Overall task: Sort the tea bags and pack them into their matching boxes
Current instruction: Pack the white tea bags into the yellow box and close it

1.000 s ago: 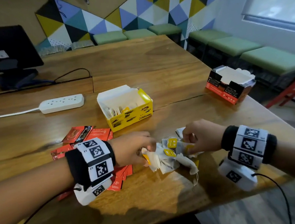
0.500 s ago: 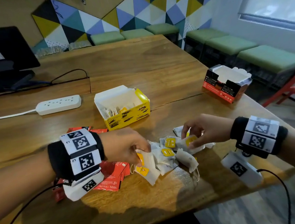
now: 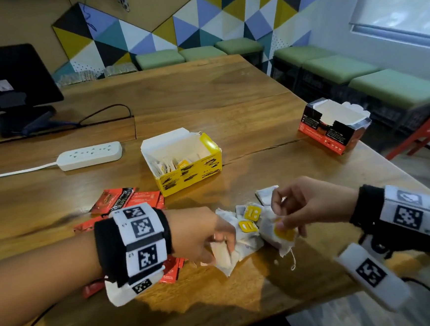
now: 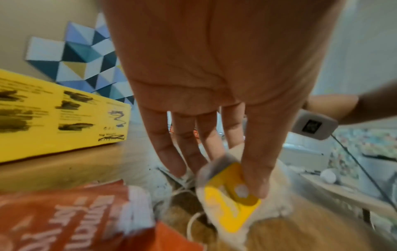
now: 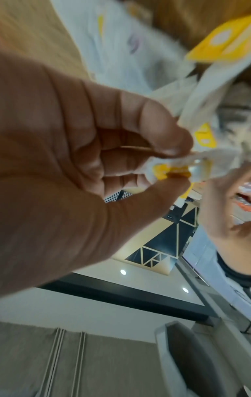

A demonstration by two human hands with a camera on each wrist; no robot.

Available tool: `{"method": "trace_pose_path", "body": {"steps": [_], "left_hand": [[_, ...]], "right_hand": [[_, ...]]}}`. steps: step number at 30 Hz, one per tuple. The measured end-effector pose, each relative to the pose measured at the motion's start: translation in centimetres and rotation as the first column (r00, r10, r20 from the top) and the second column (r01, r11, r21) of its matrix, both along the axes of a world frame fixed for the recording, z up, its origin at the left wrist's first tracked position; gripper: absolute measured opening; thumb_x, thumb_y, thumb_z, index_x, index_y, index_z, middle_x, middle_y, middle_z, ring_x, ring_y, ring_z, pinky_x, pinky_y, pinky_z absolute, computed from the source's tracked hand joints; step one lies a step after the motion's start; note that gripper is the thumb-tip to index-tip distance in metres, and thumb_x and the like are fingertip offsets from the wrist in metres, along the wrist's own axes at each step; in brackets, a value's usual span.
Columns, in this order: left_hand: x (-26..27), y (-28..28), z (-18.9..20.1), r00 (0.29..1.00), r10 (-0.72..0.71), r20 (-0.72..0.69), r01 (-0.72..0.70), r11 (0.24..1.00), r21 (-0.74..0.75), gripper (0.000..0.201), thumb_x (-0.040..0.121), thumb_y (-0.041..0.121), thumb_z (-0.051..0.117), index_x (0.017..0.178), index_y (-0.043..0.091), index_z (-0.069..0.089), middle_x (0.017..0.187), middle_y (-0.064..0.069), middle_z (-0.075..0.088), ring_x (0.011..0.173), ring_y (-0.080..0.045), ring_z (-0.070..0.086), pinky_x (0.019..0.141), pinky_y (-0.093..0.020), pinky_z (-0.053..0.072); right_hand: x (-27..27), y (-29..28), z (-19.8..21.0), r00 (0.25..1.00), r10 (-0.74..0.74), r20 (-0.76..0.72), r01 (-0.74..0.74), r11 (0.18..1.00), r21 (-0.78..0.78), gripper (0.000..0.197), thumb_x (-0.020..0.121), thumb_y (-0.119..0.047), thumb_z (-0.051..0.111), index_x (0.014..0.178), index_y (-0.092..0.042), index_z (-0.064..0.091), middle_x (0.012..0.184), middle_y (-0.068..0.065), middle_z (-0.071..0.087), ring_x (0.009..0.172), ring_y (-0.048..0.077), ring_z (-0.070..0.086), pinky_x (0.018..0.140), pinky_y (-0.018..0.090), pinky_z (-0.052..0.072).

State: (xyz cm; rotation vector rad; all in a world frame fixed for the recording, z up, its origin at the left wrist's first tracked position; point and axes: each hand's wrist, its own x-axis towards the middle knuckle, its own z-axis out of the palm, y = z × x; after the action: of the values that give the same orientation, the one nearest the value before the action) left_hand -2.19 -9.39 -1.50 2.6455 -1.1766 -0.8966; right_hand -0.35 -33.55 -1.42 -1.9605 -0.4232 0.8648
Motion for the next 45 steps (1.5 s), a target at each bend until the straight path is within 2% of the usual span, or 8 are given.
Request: {"method": "trace_pose_path", "body": {"steps": [4,7,13,18,24,32,35,45], "left_hand": [[-0.9,-0.6,-1.0,0.981,-0.066,0.185,0.053,0.996,0.073,0.046,0.081,0.033,0.066,0.123,0.028,0.047,0.119,0.005,0.048,0.107,-0.015,0.05,0.085,-0.032,0.047],[-1.2,-0.9,-1.1,0.96,-0.098,0.264,0.075,0.993,0.096,0.05,0.084,0.034,0.063,0.129,0.027,0.042,0.123,0.003,0.04,0.11,-0.016,0.047,0.08,-0.033,0.044],[-1.0,-0.8,-1.1,0.946,-0.128,0.299,0.107,0.991,0.084,0.037,0.085,0.036,0.061,0.115,0.021,0.048,0.119,0.001,0.042,0.111,-0.015,0.04,0.085,-0.031,0.041],[-0.8,-0.7,-1.3,0.957,-0.11,0.27,0.102,0.994,0.042,0.033,0.082,0.038,0.064,0.104,0.02,0.046,0.106,0.002,0.058,0.099,-0.016,0.049,0.084,-0.03,0.038],[-0.3,0.2,-1.0,0.998,0.061,0.001,-0.061,0.997,0.055,0.053,0.079,0.03,0.07,0.122,0.031,0.039,0.118,-0.001,0.06,0.101,-0.02,0.059,0.088,-0.038,0.049],[0.5,-0.5,-0.3,0.99,0.143,-0.007,-0.14,0.96,-0.24,0.036,0.076,0.027,0.074,0.108,0.017,0.061,0.095,0.008,0.06,0.085,-0.009,0.056,0.075,-0.02,0.045],[0.7,-1.9,-0.2,0.985,0.171,-0.006,-0.167,0.956,-0.24,0.032,0.079,0.027,0.07,0.107,0.013,0.062,0.093,0.004,0.058,0.081,-0.01,0.051,0.07,-0.019,0.04],[2.0,-3.9,-0.6,0.976,0.171,0.136,-0.169,0.985,-0.026,0.04,0.082,0.037,0.064,0.108,0.009,0.061,0.113,-0.011,0.055,0.103,-0.025,0.052,0.089,-0.038,0.045]], "right_hand": [[-2.0,0.1,-1.6,0.945,0.12,0.303,-0.009,0.939,-0.343,0.025,0.076,-0.019,0.073,0.066,-0.027,0.051,0.058,-0.011,0.061,0.052,0.003,0.056,0.053,0.012,0.043],[-2.7,0.3,-1.9,0.837,0.229,0.497,0.082,0.846,-0.527,0.03,0.071,-0.034,0.073,0.083,-0.03,0.045,0.084,-0.009,0.057,0.072,0.009,0.05,0.065,0.022,0.041],[-2.1,0.1,-2.1,0.903,0.062,0.426,0.193,0.826,-0.529,0.057,0.061,-0.048,0.079,0.099,-0.025,0.042,0.09,-0.005,0.06,0.079,0.011,0.057,0.069,0.027,0.049],[-1.7,-0.1,-2.7,0.901,0.077,0.428,0.165,0.851,-0.499,0.04,0.062,-0.041,0.08,0.089,-0.025,0.055,0.081,-0.01,0.062,0.069,0.002,0.055,0.062,0.017,0.046],[-1.2,-0.4,-1.9,0.86,0.216,0.462,0.075,0.843,-0.532,0.028,0.068,-0.038,0.076,0.075,-0.04,0.049,0.078,-0.016,0.057,0.065,-0.001,0.05,0.058,0.012,0.038],[0.7,0.7,0.0,0.737,0.501,0.453,-0.094,0.74,-0.666,0.074,0.068,-0.04,0.076,0.131,-0.036,0.037,0.132,-0.012,0.042,0.116,0.011,0.037,0.099,0.029,0.036],[1.1,1.0,-0.3,0.736,0.516,0.439,-0.072,0.704,-0.707,0.069,0.067,-0.043,0.076,0.127,-0.035,0.042,0.122,-0.009,0.048,0.106,0.009,0.036,0.092,0.027,0.037],[1.6,-0.6,0.2,0.723,0.527,0.447,-0.052,0.686,-0.725,0.031,0.081,-0.029,0.066,0.11,-0.026,0.058,0.097,-0.014,0.054,0.094,0.006,0.044,0.079,0.017,0.03]]}}
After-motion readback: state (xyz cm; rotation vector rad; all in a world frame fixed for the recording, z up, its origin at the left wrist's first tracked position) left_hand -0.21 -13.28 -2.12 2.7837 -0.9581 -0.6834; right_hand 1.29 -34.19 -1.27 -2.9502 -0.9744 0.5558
